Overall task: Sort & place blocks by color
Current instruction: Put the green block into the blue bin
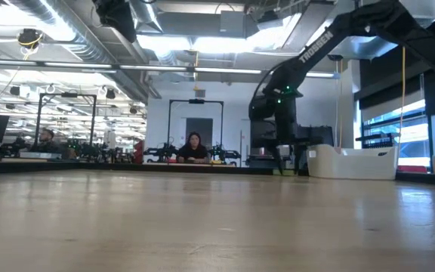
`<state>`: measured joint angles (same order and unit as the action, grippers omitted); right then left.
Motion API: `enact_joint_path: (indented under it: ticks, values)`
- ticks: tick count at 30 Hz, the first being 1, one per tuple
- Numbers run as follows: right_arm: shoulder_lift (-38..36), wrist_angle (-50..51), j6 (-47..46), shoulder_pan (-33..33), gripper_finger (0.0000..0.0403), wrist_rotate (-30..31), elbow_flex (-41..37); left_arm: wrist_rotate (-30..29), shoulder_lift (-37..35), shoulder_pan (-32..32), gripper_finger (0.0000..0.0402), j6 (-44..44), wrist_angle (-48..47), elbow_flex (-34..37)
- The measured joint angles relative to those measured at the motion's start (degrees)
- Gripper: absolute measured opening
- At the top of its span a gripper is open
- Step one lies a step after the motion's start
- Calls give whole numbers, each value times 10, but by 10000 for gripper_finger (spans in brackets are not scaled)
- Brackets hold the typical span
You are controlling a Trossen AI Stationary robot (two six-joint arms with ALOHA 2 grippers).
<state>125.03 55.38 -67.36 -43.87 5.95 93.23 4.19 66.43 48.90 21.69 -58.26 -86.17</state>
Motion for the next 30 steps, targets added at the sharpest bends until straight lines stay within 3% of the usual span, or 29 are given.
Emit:
enact_joint_path:
  ticks: [7, 20, 30]
  values:
    - [0, -6, 7, -12, 174, -2, 0, 0, 0, 10, 179, 0, 0, 0]
    - [0, -24, 171, -14, 174, -12, 0, 0, 0, 11, 179, 0, 0, 0]
    - [0, -116, 259, 3, 174, -114, -1, 0, 0, 11, 179, 0, 0, 0]
